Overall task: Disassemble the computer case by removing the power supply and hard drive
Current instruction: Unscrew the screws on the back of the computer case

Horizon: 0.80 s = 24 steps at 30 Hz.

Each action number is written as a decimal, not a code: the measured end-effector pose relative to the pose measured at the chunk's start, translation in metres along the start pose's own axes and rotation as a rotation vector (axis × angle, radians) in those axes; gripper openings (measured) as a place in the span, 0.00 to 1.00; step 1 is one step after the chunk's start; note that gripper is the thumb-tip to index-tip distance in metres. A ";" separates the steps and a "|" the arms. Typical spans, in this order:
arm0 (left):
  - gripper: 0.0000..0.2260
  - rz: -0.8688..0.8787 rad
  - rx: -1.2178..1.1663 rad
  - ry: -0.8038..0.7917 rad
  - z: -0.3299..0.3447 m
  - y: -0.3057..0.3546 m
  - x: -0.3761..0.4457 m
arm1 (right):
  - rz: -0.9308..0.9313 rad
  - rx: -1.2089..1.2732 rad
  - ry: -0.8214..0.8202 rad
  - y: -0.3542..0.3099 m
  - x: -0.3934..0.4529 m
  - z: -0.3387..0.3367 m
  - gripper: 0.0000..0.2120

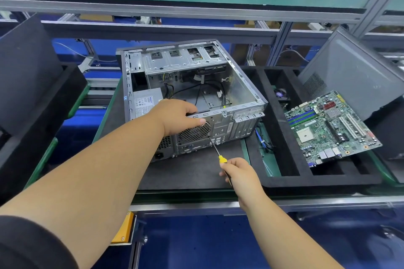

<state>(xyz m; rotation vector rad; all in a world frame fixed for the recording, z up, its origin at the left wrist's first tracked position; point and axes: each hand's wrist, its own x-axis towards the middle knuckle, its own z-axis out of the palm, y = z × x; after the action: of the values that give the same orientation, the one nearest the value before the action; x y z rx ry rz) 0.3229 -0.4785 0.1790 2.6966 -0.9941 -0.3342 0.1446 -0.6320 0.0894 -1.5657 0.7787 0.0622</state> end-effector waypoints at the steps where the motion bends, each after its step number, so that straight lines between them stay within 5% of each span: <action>1: 0.21 0.000 -0.001 0.001 0.000 0.000 0.000 | -0.007 -0.002 0.002 0.000 0.000 -0.001 0.04; 24: 0.23 -0.005 0.037 0.012 0.002 -0.003 0.003 | 0.024 0.033 0.000 0.016 0.000 0.000 0.03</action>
<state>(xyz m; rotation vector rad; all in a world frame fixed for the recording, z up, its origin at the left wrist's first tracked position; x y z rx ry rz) 0.3267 -0.4787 0.1755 2.7314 -1.0000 -0.3030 0.1363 -0.6309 0.0759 -1.5256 0.7951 0.0669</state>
